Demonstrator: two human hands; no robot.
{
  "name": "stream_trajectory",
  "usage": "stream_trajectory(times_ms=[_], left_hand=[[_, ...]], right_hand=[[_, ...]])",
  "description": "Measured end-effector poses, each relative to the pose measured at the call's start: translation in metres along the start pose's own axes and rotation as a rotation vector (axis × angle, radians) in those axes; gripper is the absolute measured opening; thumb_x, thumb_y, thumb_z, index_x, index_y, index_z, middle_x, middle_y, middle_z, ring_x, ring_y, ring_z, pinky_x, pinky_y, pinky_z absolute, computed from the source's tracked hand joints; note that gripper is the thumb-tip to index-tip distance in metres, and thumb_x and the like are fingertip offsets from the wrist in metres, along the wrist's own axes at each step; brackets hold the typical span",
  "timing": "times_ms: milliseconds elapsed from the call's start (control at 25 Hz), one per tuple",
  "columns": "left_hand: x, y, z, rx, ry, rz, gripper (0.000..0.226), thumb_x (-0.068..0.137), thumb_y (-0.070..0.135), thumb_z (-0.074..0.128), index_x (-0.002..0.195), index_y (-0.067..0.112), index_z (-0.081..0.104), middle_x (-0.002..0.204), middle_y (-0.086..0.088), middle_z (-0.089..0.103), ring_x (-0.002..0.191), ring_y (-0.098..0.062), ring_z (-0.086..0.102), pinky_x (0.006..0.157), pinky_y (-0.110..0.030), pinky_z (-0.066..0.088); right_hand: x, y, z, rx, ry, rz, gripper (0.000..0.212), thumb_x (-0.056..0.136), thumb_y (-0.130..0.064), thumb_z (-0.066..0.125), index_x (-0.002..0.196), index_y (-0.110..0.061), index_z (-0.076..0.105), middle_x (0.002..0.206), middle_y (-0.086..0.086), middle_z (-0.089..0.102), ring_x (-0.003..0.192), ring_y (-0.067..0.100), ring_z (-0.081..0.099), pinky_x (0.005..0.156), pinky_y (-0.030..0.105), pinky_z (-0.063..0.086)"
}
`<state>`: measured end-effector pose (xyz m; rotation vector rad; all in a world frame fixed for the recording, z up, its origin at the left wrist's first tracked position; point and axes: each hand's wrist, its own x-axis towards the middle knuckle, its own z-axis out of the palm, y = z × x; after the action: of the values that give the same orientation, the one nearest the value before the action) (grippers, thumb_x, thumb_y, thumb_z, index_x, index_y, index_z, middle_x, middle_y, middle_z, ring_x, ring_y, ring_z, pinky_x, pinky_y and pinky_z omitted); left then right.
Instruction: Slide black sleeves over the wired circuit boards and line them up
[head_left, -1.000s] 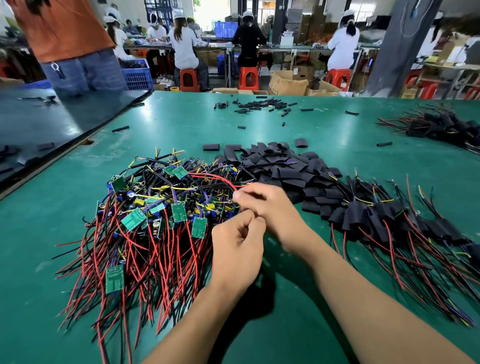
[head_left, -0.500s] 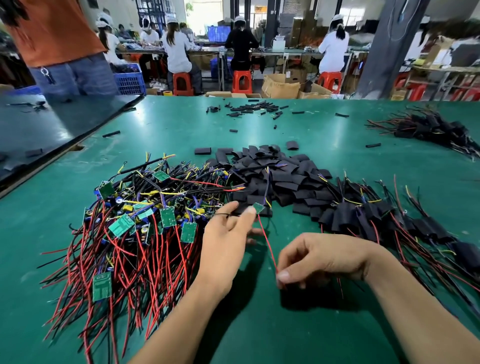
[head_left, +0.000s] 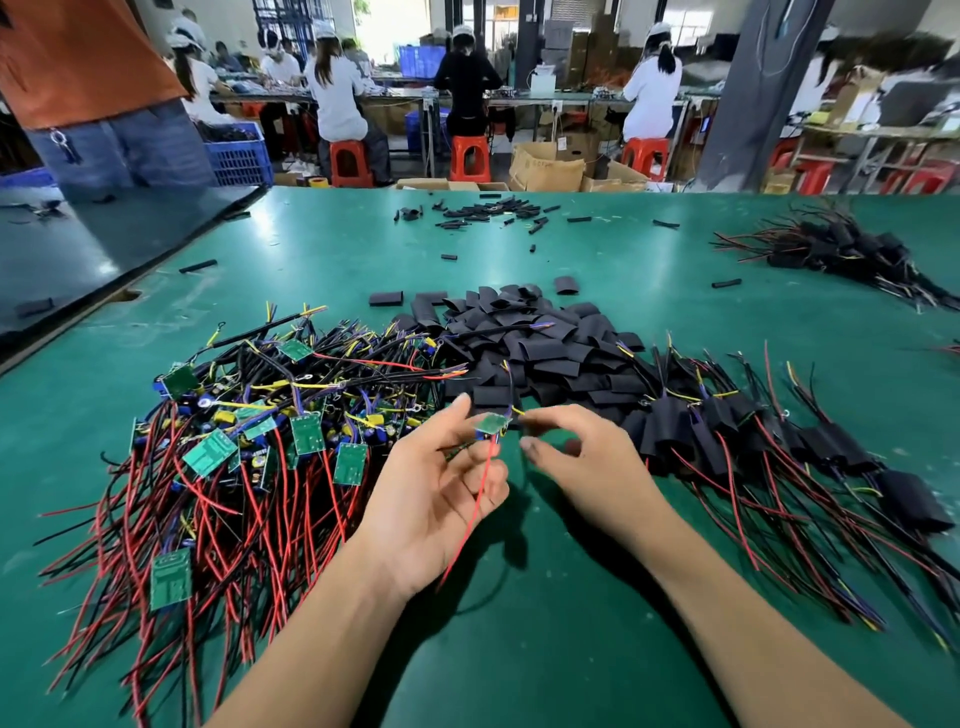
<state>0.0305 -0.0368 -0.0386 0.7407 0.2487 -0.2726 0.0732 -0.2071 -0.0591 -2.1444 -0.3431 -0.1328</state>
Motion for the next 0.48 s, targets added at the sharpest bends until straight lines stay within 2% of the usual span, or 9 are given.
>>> stream_trajectory(times_ms=[80,160,240,320,400,480], left_hand=[[0.000,-0.002,-0.001,0.059,-0.023,0.005,0.024,0.079,0.027,0.072,0.090,0.007,0.072,0.080,-0.013,0.066,0.054,-0.020,0.059,0.053,-0.027,0.054],[0.000,-0.005,-0.003,0.150,-0.084,0.028,0.018,0.083,0.022,0.067,0.097,0.011,0.069,0.095,-0.015,0.072,0.060,-0.019,0.064,0.057,-0.026,0.054],[0.000,-0.008,-0.004,0.217,-0.141,0.053,0.018,0.086,0.020,0.064,0.103,0.014,0.064,0.097,-0.013,0.072,0.058,-0.016,0.061,0.056,-0.024,0.051],[0.001,-0.011,-0.004,0.271,-0.171,0.090,0.021,0.085,0.019,0.066,0.105,0.014,0.062,0.097,-0.014,0.071,0.056,-0.015,0.056,0.054,-0.021,0.047],[0.001,-0.015,-0.003,0.339,-0.173,0.174,0.025,0.081,0.016,0.073,0.106,0.014,0.066,0.098,-0.017,0.068,0.057,-0.017,0.051,0.054,-0.022,0.041],[0.002,-0.020,-0.003,0.403,-0.166,0.277,0.027,0.079,0.010,0.077,0.105,0.014,0.070,0.091,-0.018,0.063,0.058,-0.017,0.045,0.054,-0.023,0.037]], right_hand=[[-0.001,0.000,0.012,-0.246,-0.070,-0.119,0.039,0.093,-0.017,0.064,0.131,-0.024,0.065,0.136,-0.009,0.061,0.121,0.011,0.058,0.101,0.026,0.043],[-0.002,-0.003,0.016,-0.350,-0.153,-0.098,0.049,0.093,-0.023,0.056,0.140,-0.038,0.053,0.145,-0.016,0.052,0.127,0.016,0.053,0.103,0.034,0.045],[0.000,-0.003,0.018,-0.441,-0.171,-0.089,0.051,0.095,-0.030,0.051,0.143,-0.044,0.045,0.144,-0.017,0.050,0.122,0.022,0.057,0.095,0.037,0.048],[0.002,-0.001,0.018,-0.565,-0.184,-0.091,0.046,0.097,-0.034,0.048,0.143,-0.040,0.044,0.138,-0.011,0.047,0.112,0.029,0.061,0.084,0.039,0.050],[0.003,0.000,0.018,-0.641,-0.178,-0.078,0.032,0.095,-0.031,0.049,0.127,-0.030,0.054,0.128,-0.004,0.043,0.097,0.035,0.063,0.069,0.038,0.043],[0.004,0.001,0.018,-0.673,-0.178,-0.071,0.028,0.093,-0.027,0.049,0.120,-0.025,0.055,0.132,-0.002,0.039,0.090,0.035,0.062,0.064,0.036,0.035]])
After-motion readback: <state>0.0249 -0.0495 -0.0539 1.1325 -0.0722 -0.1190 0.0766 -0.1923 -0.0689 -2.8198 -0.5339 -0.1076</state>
